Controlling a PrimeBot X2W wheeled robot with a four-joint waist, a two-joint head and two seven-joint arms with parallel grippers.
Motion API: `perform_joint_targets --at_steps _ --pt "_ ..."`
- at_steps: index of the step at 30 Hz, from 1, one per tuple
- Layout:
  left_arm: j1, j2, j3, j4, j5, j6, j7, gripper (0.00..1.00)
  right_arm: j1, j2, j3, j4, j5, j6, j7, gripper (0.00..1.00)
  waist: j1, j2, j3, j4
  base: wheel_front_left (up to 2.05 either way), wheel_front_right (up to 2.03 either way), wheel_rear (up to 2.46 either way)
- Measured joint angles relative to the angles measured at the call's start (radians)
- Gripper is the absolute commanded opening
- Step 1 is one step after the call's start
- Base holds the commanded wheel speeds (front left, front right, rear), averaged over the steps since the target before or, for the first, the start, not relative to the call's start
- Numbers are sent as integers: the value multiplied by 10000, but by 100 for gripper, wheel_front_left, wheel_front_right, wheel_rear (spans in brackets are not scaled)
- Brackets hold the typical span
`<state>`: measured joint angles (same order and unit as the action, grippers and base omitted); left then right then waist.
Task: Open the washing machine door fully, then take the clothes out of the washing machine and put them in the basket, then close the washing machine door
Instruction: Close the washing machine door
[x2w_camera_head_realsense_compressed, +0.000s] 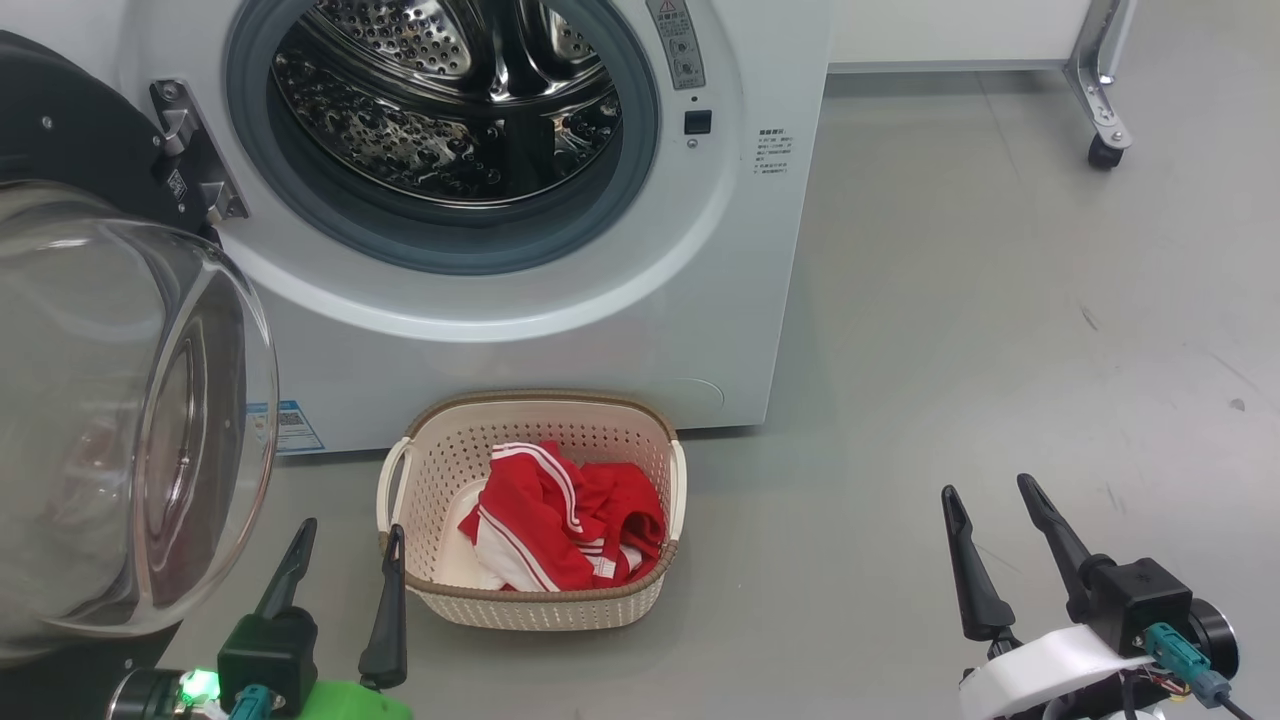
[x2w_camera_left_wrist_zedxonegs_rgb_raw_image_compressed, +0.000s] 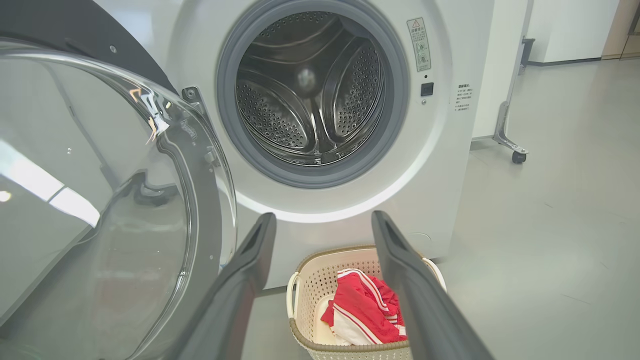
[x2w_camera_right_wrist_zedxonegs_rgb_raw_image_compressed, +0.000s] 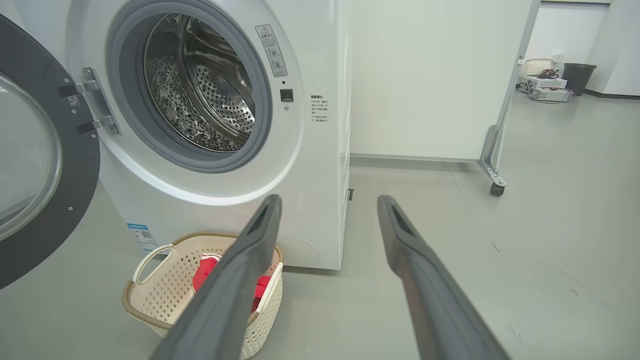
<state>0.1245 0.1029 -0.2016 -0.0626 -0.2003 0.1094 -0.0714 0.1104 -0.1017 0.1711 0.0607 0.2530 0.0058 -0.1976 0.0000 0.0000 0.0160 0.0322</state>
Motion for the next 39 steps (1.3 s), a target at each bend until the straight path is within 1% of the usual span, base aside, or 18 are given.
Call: perform_joint_targets --at_steps 7,9,17,19,29,39 --pt "12 -17 13 -44 33 12 10 100 3 -8 0 -21 0 -4 4 100 0 0 16 86 0 0 0" --pt "11 -19 -10 -48 73 12 81 100 19 -10 -58 -71 2 -88 2 100 0 0 31 135 0 0 0" --pt "7 -38 -105 -90 105 13 92 100 55 -44 -171 -173 8 -109 2 100 0 0 125 598 0 0 0" --pt "4 -44 -123 -90 117 13 100 100 56 -58 -176 -188 8 -174 2 100 0 0 143 730 0 0 0" --pt "-12 -142 -194 -96 128 13 102 100 56 -184 -217 -270 17 -174 2 100 0 0 230 1572 0 0 0" --pt "-13 -178 -192 -79 128 13 96 100 57 -255 -201 -286 17 -163 4 100 0 0 280 2739 0 0 0"
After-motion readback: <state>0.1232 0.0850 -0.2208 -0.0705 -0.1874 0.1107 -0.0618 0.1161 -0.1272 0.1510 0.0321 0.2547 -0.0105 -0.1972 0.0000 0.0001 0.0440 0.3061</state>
